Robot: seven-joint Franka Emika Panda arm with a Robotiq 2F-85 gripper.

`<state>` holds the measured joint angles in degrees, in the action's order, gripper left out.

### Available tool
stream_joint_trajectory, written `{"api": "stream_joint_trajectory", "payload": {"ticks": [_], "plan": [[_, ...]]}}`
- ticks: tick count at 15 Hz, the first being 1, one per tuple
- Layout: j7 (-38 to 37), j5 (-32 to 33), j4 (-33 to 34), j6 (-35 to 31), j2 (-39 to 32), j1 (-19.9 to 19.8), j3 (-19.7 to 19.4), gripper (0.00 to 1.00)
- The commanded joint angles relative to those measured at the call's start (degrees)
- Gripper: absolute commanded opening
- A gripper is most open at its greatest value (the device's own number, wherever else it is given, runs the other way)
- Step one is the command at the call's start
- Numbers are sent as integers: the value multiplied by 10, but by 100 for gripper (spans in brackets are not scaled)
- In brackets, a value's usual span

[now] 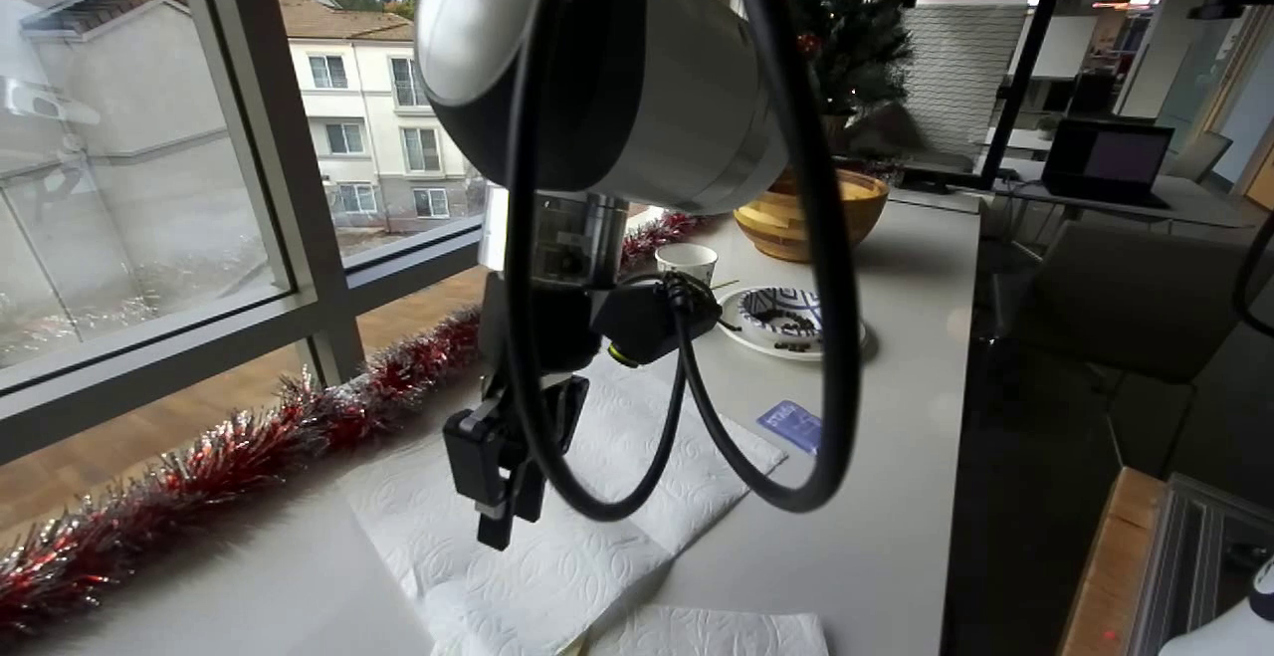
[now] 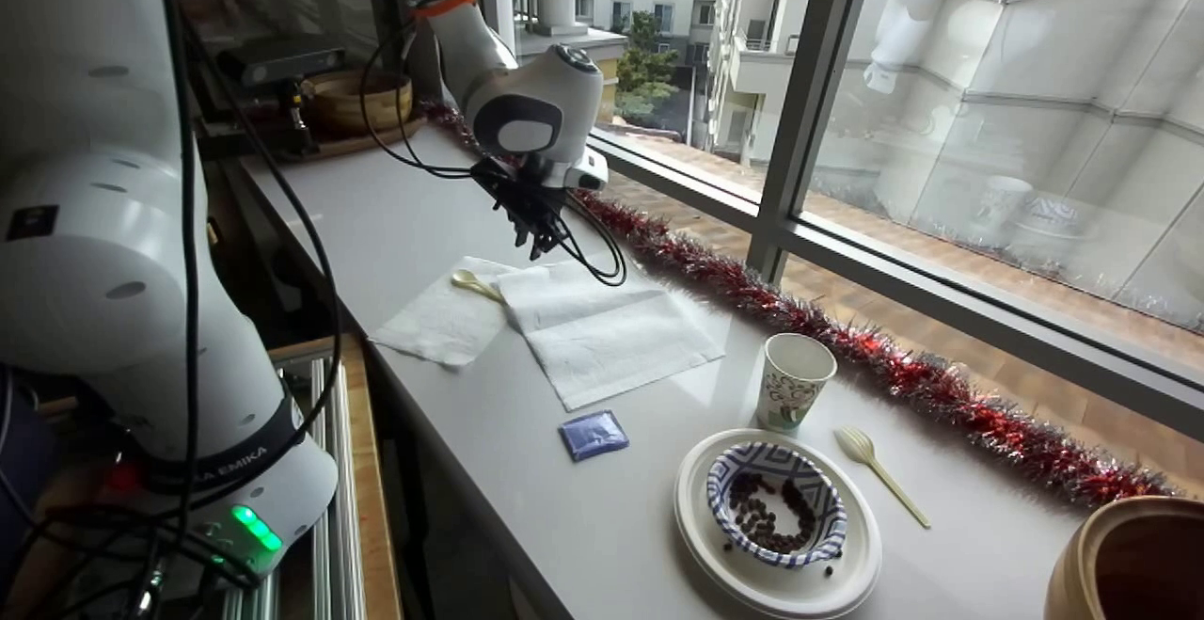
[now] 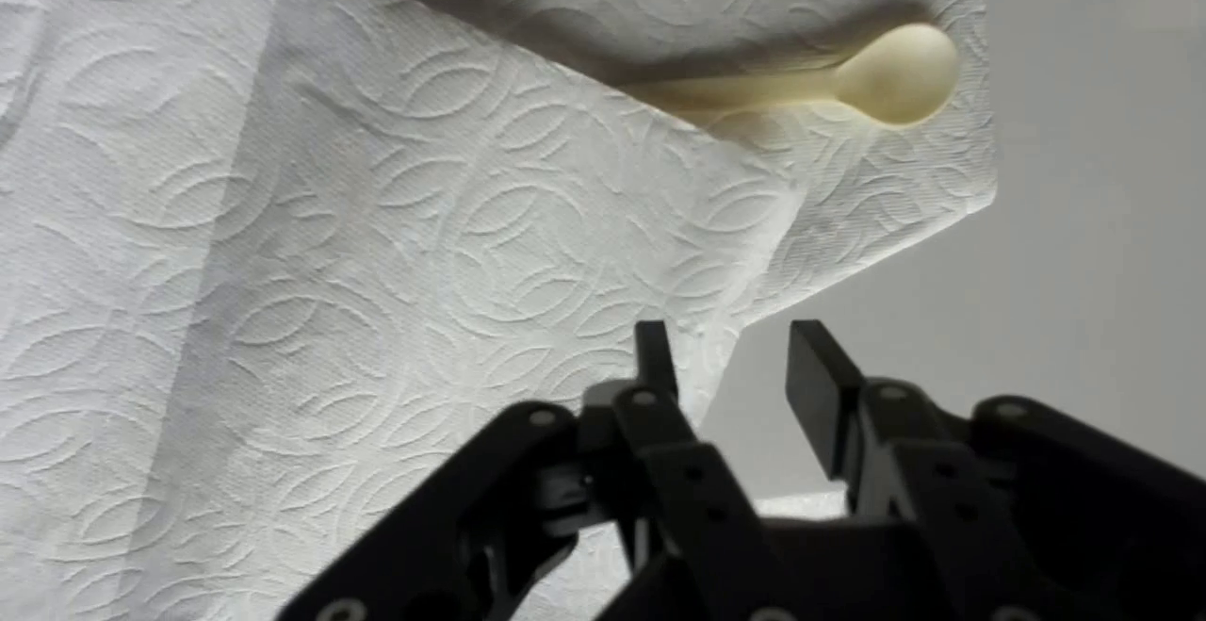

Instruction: Unfold the napkin on the right

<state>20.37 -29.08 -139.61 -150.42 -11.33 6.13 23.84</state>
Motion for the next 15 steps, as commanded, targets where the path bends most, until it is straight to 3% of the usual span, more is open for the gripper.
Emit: {"api": "stream_joint_trajectory", "payload": {"ticks": [1,5,7,10,12,13,15], "plan": [[-68,24,-29,46,82,12,-34,69],[-177,102,-36,131,156,10,-89,98],[-223,170,-36,193,196,2,-114,100],[-233,236,-25,280,252,-3,-138,100],[-241,282,-20,298,287,-4,-141,100],[-239,293,-14,313,301,-4,-143,100],[-193,242,-2,291,303,8,-163,100]]}}
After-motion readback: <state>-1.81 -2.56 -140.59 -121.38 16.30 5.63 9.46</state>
